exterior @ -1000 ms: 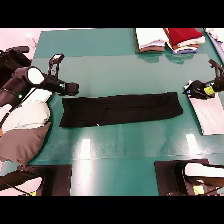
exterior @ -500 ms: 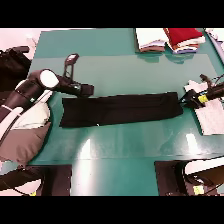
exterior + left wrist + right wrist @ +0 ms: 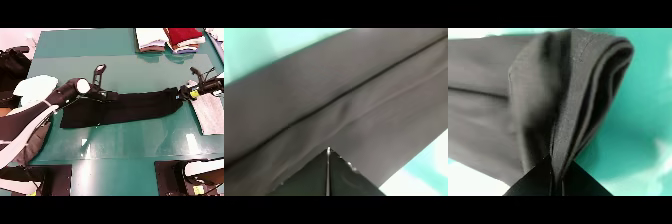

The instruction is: Fold the shirts.

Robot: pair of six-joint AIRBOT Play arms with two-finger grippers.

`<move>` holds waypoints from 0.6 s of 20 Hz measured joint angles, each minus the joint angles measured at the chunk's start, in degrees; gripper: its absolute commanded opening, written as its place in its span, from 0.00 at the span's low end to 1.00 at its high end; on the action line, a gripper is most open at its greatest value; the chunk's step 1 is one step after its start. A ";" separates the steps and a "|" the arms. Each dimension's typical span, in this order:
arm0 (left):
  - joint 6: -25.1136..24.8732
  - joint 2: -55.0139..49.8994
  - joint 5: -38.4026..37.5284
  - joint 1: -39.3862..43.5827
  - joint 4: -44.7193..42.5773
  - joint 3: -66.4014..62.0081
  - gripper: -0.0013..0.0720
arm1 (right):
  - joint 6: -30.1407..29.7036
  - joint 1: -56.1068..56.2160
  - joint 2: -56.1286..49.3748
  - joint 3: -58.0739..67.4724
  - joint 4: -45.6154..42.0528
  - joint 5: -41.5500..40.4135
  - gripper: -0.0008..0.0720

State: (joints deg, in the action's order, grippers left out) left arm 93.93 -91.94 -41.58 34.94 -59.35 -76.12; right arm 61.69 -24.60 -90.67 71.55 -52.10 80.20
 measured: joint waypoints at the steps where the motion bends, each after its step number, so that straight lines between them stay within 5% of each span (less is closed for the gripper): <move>1: -0.31 -1.75 -0.13 0.48 0.09 -1.68 0.05 | -0.20 0.50 2.08 0.26 1.55 -0.04 0.03; 12: -1.88 -12.81 -3.50 1.88 0.79 -11.82 0.05 | 8.68 16.46 18.69 12.87 7.54 0.44 0.03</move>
State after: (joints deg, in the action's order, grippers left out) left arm 92.05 -104.75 -45.08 36.82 -58.57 -87.94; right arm 70.37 -8.14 -71.99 84.42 -44.56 80.64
